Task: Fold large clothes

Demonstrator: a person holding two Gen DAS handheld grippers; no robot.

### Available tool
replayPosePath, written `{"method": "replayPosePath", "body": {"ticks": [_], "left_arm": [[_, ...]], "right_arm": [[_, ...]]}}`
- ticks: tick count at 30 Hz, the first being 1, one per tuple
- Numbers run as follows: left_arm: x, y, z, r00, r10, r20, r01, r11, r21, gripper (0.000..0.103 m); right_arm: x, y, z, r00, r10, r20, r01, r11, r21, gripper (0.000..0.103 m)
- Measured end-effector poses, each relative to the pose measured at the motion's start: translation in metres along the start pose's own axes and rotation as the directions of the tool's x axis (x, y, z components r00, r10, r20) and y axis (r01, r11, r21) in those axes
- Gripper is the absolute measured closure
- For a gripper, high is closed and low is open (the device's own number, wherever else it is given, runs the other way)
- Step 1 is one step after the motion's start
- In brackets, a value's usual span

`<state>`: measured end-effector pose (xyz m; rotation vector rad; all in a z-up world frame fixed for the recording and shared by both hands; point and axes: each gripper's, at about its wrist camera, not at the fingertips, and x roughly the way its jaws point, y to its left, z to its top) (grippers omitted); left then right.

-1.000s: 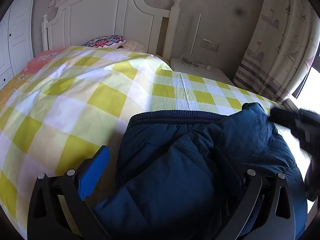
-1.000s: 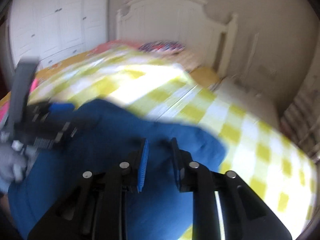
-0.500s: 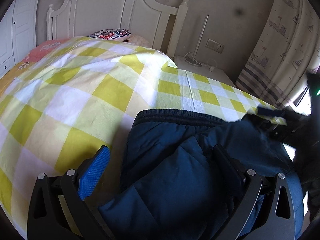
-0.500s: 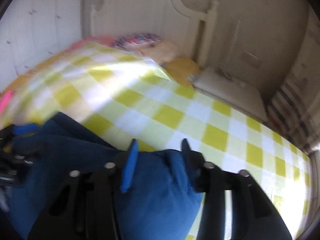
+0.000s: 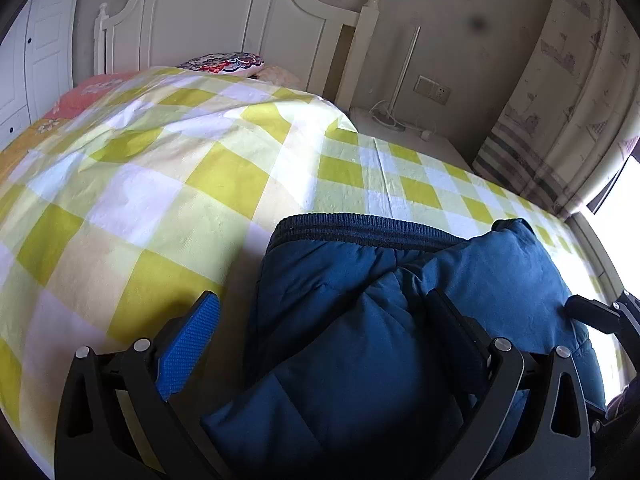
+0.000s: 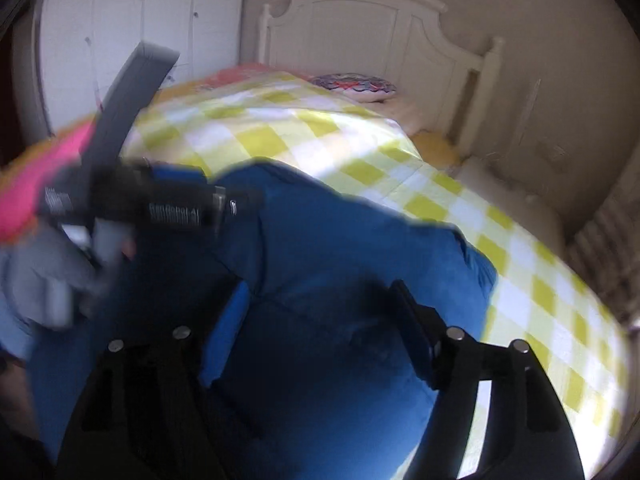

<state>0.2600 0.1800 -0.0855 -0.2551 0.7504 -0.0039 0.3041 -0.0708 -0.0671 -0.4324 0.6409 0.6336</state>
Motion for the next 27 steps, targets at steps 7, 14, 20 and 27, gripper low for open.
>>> {"method": "replayPosePath", "body": {"ticks": [7,14,20,27], "left_arm": [[0.0,0.001,0.001,1.0,0.017,0.004,-0.017,1.0,0.002,0.004],[-0.001,0.001,0.001,1.0,0.017,0.008,-0.017,1.0,0.004,0.004],[-0.003,-0.004,0.001,0.999,0.044,0.018,-0.044,0.999,0.031,0.004],[-0.061,-0.017,-0.004,0.992,0.086,0.09,-0.094,0.992,0.086,0.005]], "right_arm": [[-0.058,0.01,-0.002,0.993,0.069,0.097,-0.074,0.996,0.047,0.03],[-0.077,0.078,-0.058,0.994,0.088,0.06,-0.077,0.983,-0.164,0.021],[-0.077,0.081,-0.083,0.984,0.065,0.164,-0.044,0.99,-0.13,0.019],[-0.074,0.074,-0.095,0.978,0.07,0.195,-0.054,0.995,-0.084,0.019]]}}
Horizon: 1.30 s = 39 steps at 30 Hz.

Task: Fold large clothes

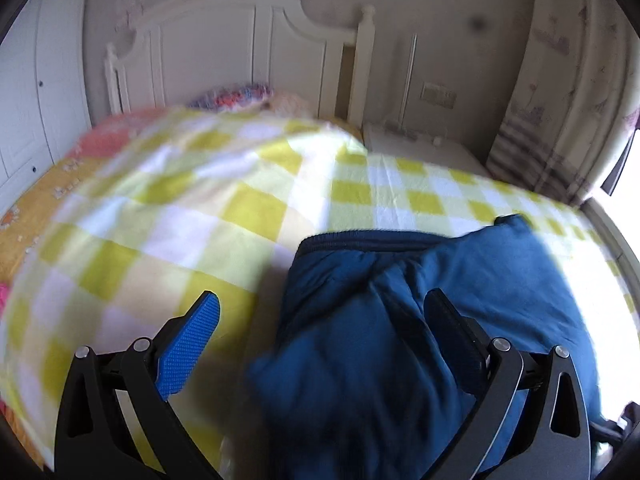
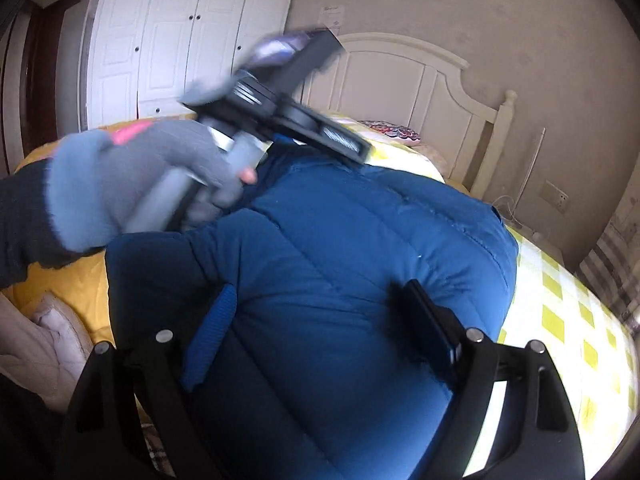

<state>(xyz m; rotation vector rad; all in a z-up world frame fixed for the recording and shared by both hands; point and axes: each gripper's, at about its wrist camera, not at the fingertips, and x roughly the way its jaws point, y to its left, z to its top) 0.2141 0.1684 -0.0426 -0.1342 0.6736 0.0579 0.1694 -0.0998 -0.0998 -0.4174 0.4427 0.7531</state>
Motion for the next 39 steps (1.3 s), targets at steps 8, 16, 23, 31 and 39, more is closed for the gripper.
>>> {"method": "replayPosePath", "body": {"ticks": [8,16,23,31,39], "left_arm": [[-0.037,0.002,-0.08,0.998,-0.018,-0.054,0.02,0.999,0.043,0.004],[-0.03,0.02,-0.092,0.992,-0.113,-0.055,0.107,0.99,-0.091,0.004],[-0.025,0.024,-0.097,0.992,-0.126,-0.029,0.122,0.985,-0.123,0.004],[-0.028,0.033,-0.091,0.979,-0.185,-0.081,0.171,0.973,-0.152,0.004],[-0.057,0.112,-0.074,0.903,-0.427,-0.049,0.385,0.855,-0.348,0.004]], "right_arm": [[-0.002,0.0,-0.004,1.0,0.009,0.021,-0.009,1.0,0.008,0.019],[-0.007,0.004,-0.006,1.0,0.004,0.021,-0.004,1.0,0.014,0.019],[-0.011,0.004,-0.006,1.0,-0.001,0.024,0.0,1.0,0.024,0.019],[-0.018,-0.001,-0.003,1.0,0.025,0.0,-0.025,0.998,0.062,0.018],[-0.064,-0.084,-0.015,0.986,0.169,0.007,-0.154,0.878,0.452,0.008]]}}
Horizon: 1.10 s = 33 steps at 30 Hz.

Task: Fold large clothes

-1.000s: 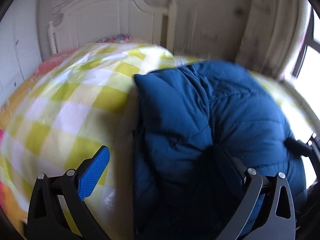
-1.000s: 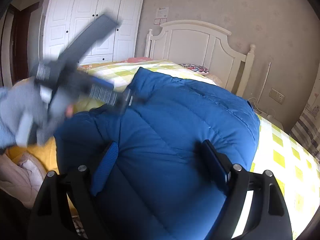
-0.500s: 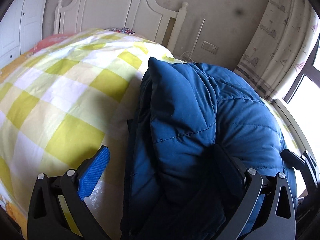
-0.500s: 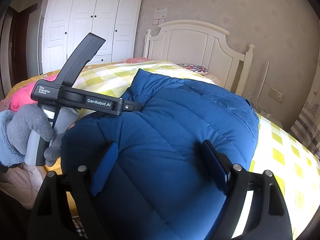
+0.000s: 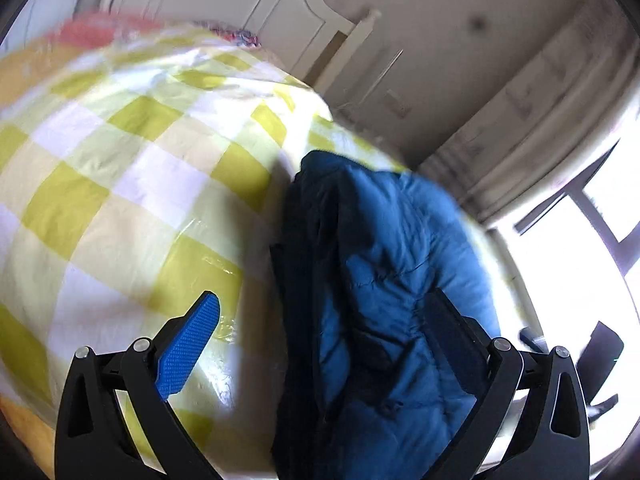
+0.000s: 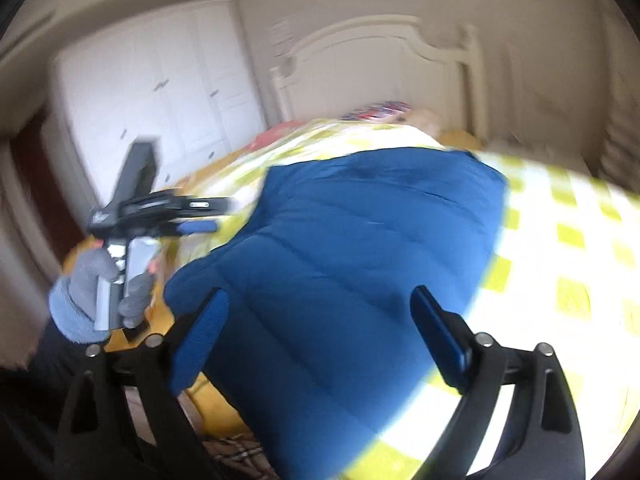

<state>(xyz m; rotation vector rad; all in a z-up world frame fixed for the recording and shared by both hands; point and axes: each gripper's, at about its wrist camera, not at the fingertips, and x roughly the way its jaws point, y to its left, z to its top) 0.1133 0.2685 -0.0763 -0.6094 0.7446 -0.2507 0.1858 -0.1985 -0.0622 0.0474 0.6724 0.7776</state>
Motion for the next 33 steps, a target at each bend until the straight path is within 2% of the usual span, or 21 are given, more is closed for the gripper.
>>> {"method": "replayPosePath", "body": {"ticks": [2,4,7,9,10,12,14,17,22,26,30,33], "left_arm": [[-0.002,0.009,0.004,0.997,-0.068,-0.023,0.067,0.997,-0.048,0.004],[0.008,0.01,0.003,0.989,-0.125,-0.079,0.122,0.991,-0.049,0.004],[0.039,0.008,-0.008,0.98,-0.099,-0.171,0.092,0.995,-0.049,0.004],[0.063,0.004,-0.018,0.959,-0.129,-0.251,0.117,0.991,-0.061,0.004],[0.071,0.001,-0.022,0.953,-0.143,-0.267,0.13,0.989,-0.065,0.004],[0.073,0.0,-0.023,0.951,-0.15,-0.269,0.139,0.988,-0.061,0.004],[0.073,0.0,-0.022,0.938,-0.181,-0.297,0.168,0.983,-0.069,0.004],[0.08,-0.001,-0.019,0.926,-0.182,-0.33,0.175,0.983,-0.052,0.004],[0.083,-0.003,-0.014,0.91,-0.191,-0.368,0.196,0.98,-0.026,0.004],[0.084,-0.002,-0.013,0.907,-0.196,-0.372,0.198,0.98,-0.034,0.004],[0.081,-0.009,-0.018,0.921,-0.136,-0.365,0.151,0.988,0.014,0.004],[0.082,-0.013,-0.016,0.925,-0.122,-0.36,0.145,0.989,0.038,0.004]], "right_arm": [[-0.003,-0.022,-0.004,1.0,0.021,-0.017,-0.019,0.996,0.088,0.007],[0.0,-0.042,-0.013,0.997,0.071,-0.028,-0.065,0.98,0.189,0.007],[0.012,-0.06,-0.022,0.991,0.124,-0.048,-0.105,0.952,0.288,0.007],[0.023,-0.067,-0.026,0.987,0.143,-0.073,-0.11,0.935,0.338,0.007],[0.026,-0.07,-0.026,0.984,0.162,-0.08,-0.123,0.926,0.356,0.005],[0.034,-0.074,-0.03,0.973,0.213,-0.09,-0.163,0.908,0.385,0.003],[0.041,-0.071,-0.03,0.967,0.232,-0.103,-0.176,0.905,0.387,0.003],[0.053,-0.071,-0.03,0.952,0.282,-0.118,-0.212,0.888,0.409,0.003],[0.061,-0.065,-0.027,0.944,0.289,-0.158,-0.203,0.889,0.411,0.002],[0.059,-0.061,-0.027,0.943,0.283,-0.174,-0.192,0.891,0.411,0.002],[0.061,-0.058,-0.032,0.949,0.273,-0.159,-0.188,0.892,0.411,0.002],[0.062,-0.052,-0.034,0.952,0.264,-0.153,-0.185,0.897,0.401,0.002]]}}
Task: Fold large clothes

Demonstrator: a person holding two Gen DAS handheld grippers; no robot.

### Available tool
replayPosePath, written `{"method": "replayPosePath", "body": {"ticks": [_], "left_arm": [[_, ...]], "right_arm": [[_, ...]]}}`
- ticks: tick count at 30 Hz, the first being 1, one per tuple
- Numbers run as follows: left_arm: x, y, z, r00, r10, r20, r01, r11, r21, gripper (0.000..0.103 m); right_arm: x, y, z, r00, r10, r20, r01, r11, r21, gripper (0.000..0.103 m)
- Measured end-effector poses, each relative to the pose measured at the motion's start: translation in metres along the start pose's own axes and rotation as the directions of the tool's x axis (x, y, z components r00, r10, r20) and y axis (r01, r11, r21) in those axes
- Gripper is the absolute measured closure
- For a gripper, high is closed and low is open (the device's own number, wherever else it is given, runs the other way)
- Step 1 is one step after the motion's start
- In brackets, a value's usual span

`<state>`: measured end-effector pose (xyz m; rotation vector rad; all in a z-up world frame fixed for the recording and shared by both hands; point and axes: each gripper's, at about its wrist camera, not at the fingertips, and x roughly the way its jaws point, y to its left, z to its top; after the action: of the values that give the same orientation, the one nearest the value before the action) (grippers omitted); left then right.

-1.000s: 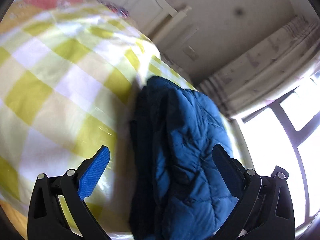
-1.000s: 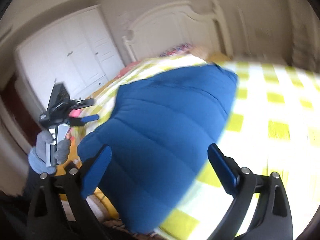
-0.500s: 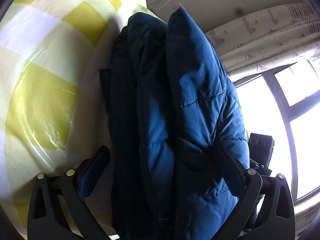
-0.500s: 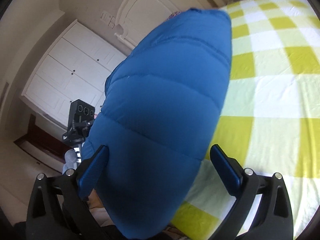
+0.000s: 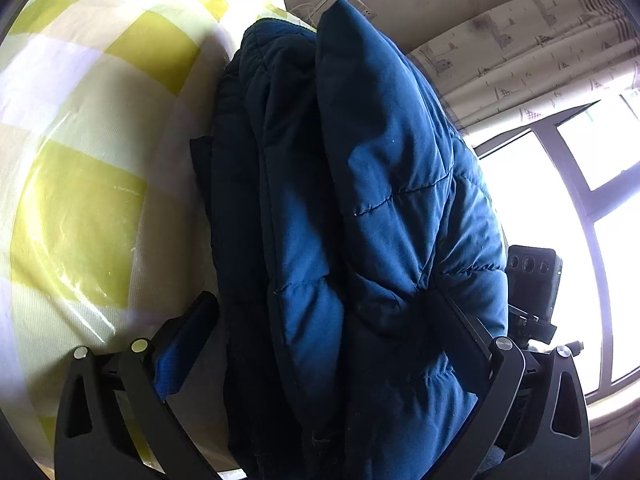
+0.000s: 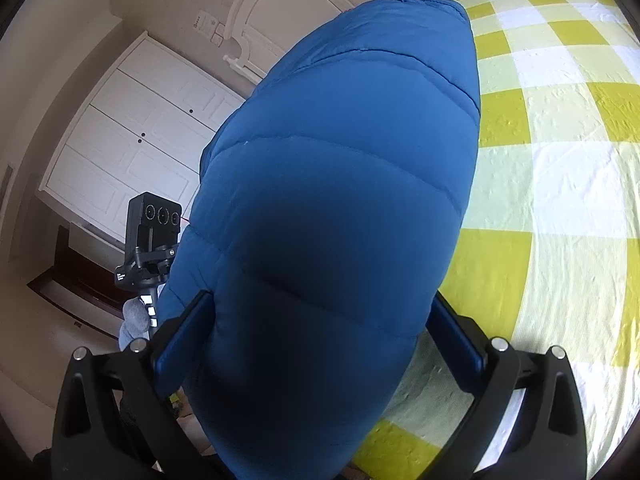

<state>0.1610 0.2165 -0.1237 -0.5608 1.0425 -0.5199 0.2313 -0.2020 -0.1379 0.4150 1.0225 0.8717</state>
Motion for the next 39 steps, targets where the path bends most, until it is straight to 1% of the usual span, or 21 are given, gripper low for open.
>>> {"method": "replayPosePath", "body": {"ticks": [5,6,7,8,10,11,13,15,18,22,25,27,29,30,31,32,33,35,36,38,39], "left_arm": [[0.005,-0.013,-0.003,0.998,0.043,0.043,-0.044,0.999,0.03,0.004],[0.004,-0.017,-0.006,0.996,0.051,0.075,-0.054,0.998,0.036,0.008],[0.001,-0.021,-0.013,0.993,0.03,0.115,-0.035,0.998,0.044,0.023],[-0.002,-0.025,-0.019,0.987,0.028,0.156,-0.036,0.998,0.045,0.028],[-0.007,-0.04,-0.032,0.97,0.056,0.236,-0.08,0.992,0.094,0.044],[-0.01,-0.052,-0.037,0.957,0.086,0.279,-0.121,0.986,0.113,0.048],[-0.012,-0.068,-0.035,0.946,0.094,0.311,-0.132,0.986,0.103,0.058],[-0.013,-0.082,-0.028,0.94,0.088,0.331,-0.129,0.986,0.104,0.06],[-0.008,-0.111,-0.001,0.932,0.058,0.357,-0.108,0.986,0.124,0.061],[0.017,-0.154,0.061,0.923,0.021,0.384,-0.094,0.98,0.173,0.061],[0.055,-0.171,0.112,0.928,0.026,0.372,-0.095,0.981,0.167,0.06],[0.087,-0.174,0.134,0.942,0.065,0.33,-0.119,0.982,0.148,0.06],[0.138,-0.172,0.149,0.953,0.156,0.259,-0.194,0.973,0.128,0.06],[0.169,-0.17,0.151,0.955,0.219,0.2,-0.25,0.957,0.144,0.056],[0.184,-0.172,0.149,0.941,0.245,0.233,-0.286,0.944,0.165,0.041],[0.187,-0.177,0.146,0.923,0.271,0.273,-0.325,0.929,0.178,0.038],[0.187,-0.178,0.144,0.916,0.286,0.283,-0.344,0.921,0.184,0.037],[0.185,-0.183,0.144,0.911,0.304,0.278,-0.36,0.917,0.175,0.037],[0.184,-0.184,0.143,0.906,0.315,0.282,-0.375,0.907,0.191,0.036],[0.183,-0.184,0.139,0.888,0.343,0.306,-0.416,0.883,0.216,0.03],[0.183,-0.186,0.137,0.873,0.363,0.326,-0.444,0.868,0.222,0.027]], "right_arm": [[0.006,0.012,-0.005,0.998,-0.052,0.021,0.053,0.998,-0.041,0.002],[0.005,0.016,-0.008,0.997,-0.068,0.038,0.07,0.996,-0.061,0.005],[0.006,0.02,-0.009,0.995,-0.082,0.057,0.086,0.993,-0.078,0.011],[0.004,0.024,-0.012,0.992,-0.101,0.081,0.109,0.989,-0.104,0.014],[0.001,0.033,-0.021,0.983,-0.127,0.133,0.147,0.977,-0.153,0.023],[0.0,0.035,-0.023,0.979,-0.135,0.15,0.16,0.972,-0.17,0.025],[-0.005,0.043,-0.025,0.97,-0.154,0.188,0.194,0.957,-0.215,0.034],[-0.016,0.052,-0.021,0.955,-0.174,0.24,0.237,0.934,-0.266,0.039],[-0.042,0.053,-0.001,0.935,-0.167,0.313,0.259,0.925,-0.278,0.042],[-0.083,0.046,0.05,0.883,-0.201,0.425,0.342,0.895,-0.287,0.043],[-0.102,0.021,0.098,0.87,-0.239,0.432,0.377,0.886,-0.268,0.042],[-0.104,-0.004,0.126,0.873,-0.297,0.386,0.408,0.878,-0.248,0.041],[-0.095,-0.05,0.151,0.878,-0.383,0.287,0.441,0.881,-0.171,0.037],[-0.083,-0.076,0.155,0.864,-0.453,0.22,0.484,0.868,-0.111,0.033],[-0.081,-0.099,0.153,0.865,-0.462,0.194,0.477,0.878,-0.035,0.016],[-0.085,-0.106,0.15,0.866,-0.447,0.224,0.456,0.89,0.01,0.009],[-0.09,-0.107,0.147,0.865,-0.439,0.241,0.447,0.894,0.024,0.007],[-0.097,-0.095,0.14,0.834,-0.479,0.272,0.496,0.869,0.01,0.007],[-0.1,-0.079,0.137,0.789,-0.531,0.309,0.562,0.827,-0.015,0.007],[-0.109,-0.057,0.131,0.717,-0.574,0.396,0.644,0.763,-0.059,0.007],[-0.112,-0.043,0.13,0.705,-0.559,0.437,0.653,0.751,-0.093,0.007]]}}
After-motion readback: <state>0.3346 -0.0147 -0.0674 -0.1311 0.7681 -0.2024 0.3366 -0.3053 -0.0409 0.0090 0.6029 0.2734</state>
